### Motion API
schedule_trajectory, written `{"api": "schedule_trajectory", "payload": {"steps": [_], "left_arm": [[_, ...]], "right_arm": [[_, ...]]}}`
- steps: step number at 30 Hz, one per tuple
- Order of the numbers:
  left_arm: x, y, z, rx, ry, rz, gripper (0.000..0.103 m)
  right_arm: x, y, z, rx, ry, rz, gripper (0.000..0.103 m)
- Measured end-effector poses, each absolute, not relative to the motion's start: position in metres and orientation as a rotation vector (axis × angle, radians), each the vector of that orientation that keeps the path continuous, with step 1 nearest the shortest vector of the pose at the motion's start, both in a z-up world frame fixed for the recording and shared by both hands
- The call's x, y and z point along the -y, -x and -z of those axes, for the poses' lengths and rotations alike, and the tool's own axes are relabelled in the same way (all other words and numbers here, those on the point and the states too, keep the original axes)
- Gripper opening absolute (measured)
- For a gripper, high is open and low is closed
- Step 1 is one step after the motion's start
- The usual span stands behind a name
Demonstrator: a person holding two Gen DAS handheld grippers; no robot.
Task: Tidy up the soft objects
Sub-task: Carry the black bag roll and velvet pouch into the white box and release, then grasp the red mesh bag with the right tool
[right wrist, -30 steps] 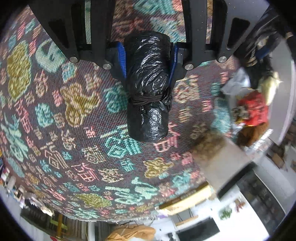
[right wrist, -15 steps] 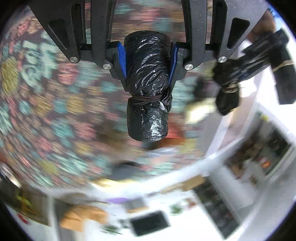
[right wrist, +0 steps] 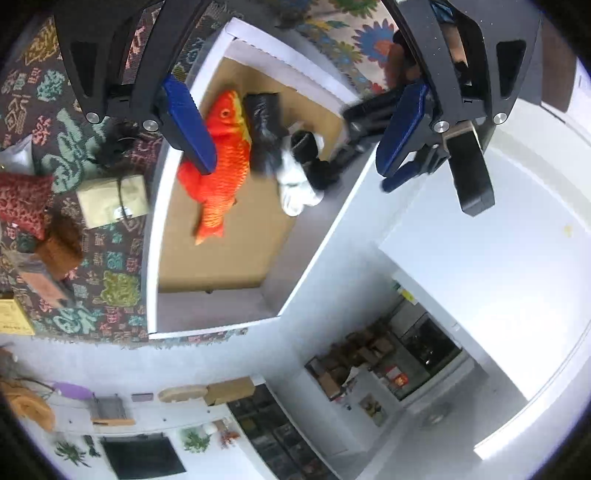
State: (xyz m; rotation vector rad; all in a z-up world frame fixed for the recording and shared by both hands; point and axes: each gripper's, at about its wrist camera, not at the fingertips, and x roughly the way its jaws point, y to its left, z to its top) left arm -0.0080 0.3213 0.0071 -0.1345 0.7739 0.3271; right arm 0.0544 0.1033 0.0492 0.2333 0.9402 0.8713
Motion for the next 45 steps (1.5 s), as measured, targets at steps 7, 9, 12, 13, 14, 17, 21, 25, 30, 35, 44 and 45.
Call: {"api": "schedule_trajectory", "payload": {"steps": [7,9,12,13,14,17,21,25,30,35,44,45], "left_arm": [[-0.290,0.009,0.010,-0.781,0.249,-0.204,0.099],[-0.263,0.011,0.013,-0.786,0.239,-0.127,0.099],[-0.218,0.010,0.015,-0.799,0.203,0.000,0.099],[-0.198,0.013,0.016,-0.803,0.187,0.051,0.099],[-0.184,0.014,0.016,-0.809,0.175,0.082,0.099],[-0.134,0.023,0.020,-0.834,0.121,0.173,0.099],[-0.086,0.041,0.030,-0.861,0.064,0.244,0.099],[-0.059,0.056,0.044,-0.885,-0.012,0.252,0.099],[-0.050,0.057,0.064,-0.904,-0.105,0.248,0.099],[-0.057,0.039,0.084,-0.937,-0.057,0.231,0.099],[-0.019,-0.007,0.117,-0.850,-0.162,0.115,0.103],[-0.013,-0.011,0.119,-0.856,-0.165,0.139,0.103]], "right_arm": [[-0.004,-0.049,-0.018,-0.825,-0.163,-0.535,0.090],[0.034,-0.041,0.003,-0.800,-0.167,-0.384,0.090],[0.083,-0.024,0.034,-0.827,-0.202,-0.211,0.090],[0.095,-0.016,0.041,-0.835,-0.214,-0.165,0.090],[0.109,-0.007,0.050,-0.841,-0.224,-0.120,0.090],[0.130,0.015,0.057,-0.831,-0.223,-0.044,0.090],[0.143,0.049,0.046,-0.799,-0.213,0.003,0.090],[0.149,0.069,0.049,-0.778,-0.198,0.016,0.090],[0.158,0.074,0.063,-0.763,-0.219,0.035,0.090],[0.169,0.068,0.088,-0.784,-0.246,0.047,0.090],[0.193,0.048,0.117,-0.837,-0.346,0.067,0.090],[0.195,0.044,0.115,-0.832,-0.342,0.069,0.090]]}}
